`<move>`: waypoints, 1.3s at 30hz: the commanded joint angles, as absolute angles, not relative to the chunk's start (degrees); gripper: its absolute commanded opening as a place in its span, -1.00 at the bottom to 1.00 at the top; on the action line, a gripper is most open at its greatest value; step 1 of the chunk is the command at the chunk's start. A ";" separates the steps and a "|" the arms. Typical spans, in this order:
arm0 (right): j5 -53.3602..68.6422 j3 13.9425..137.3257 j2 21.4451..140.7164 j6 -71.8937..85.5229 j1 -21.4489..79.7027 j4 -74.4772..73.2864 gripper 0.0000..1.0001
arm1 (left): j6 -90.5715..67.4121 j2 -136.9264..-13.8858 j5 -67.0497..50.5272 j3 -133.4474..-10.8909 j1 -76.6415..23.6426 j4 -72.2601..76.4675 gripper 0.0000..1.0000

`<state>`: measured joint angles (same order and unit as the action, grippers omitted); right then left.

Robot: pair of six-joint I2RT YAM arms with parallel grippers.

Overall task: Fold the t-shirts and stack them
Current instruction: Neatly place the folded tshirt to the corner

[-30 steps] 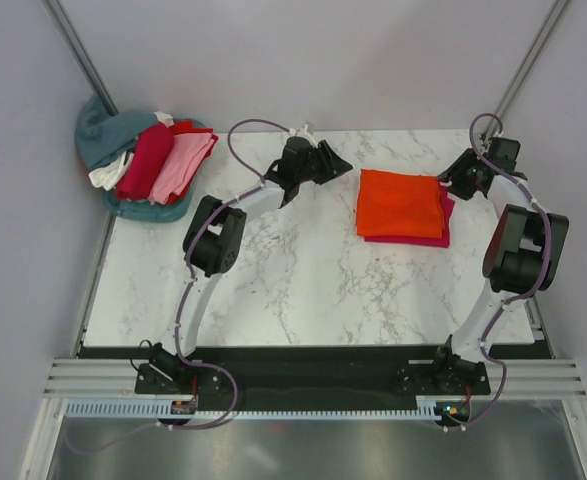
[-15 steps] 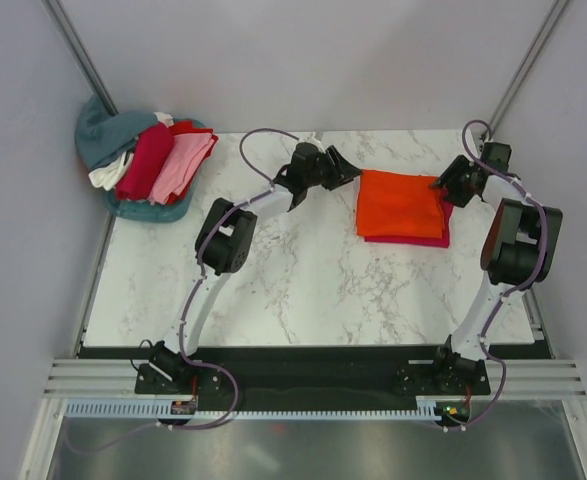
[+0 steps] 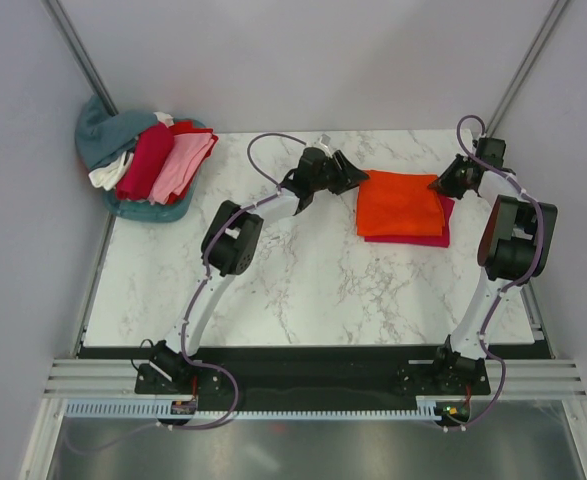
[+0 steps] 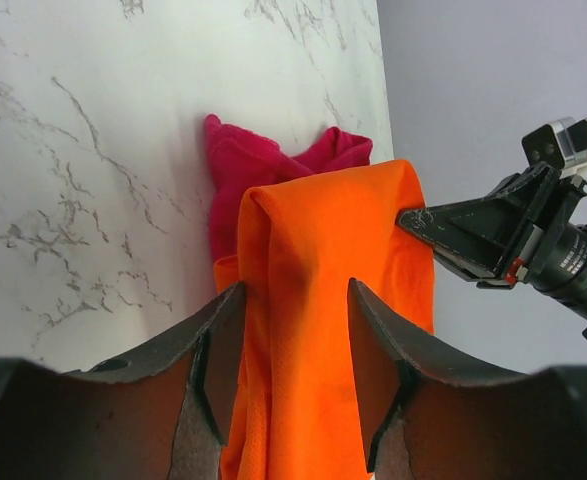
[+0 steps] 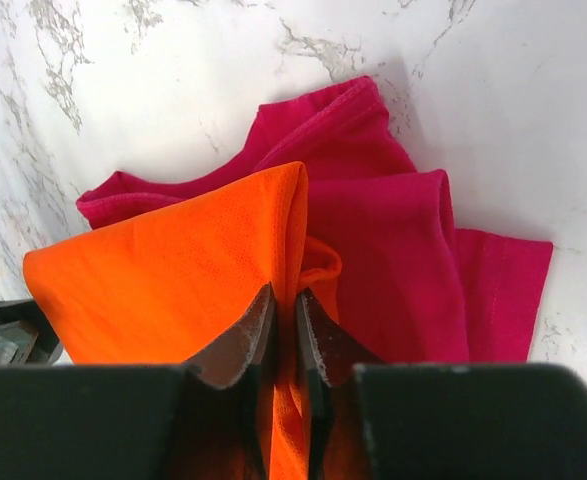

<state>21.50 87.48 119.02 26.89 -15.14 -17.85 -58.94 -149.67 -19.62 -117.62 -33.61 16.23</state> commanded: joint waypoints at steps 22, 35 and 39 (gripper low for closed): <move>24.52 88.51 116.55 26.37 -14.50 -16.87 -1.00 | -62.22 -150.47 -22.58 -121.91 -34.72 19.94 -0.84; 21.36 82.97 106.09 27.07 -15.64 -18.28 -1.00 | -61.08 -140.54 -22.15 -110.83 -35.86 24.08 -0.95; 20.39 82.79 105.73 26.63 -16.61 -19.86 -1.00 | -61.52 -140.80 -21.97 -111.09 -36.65 24.00 -0.95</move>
<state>21.96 83.15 107.72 26.98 -15.51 -19.00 -60.69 -144.35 -21.10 -111.22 -35.53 21.45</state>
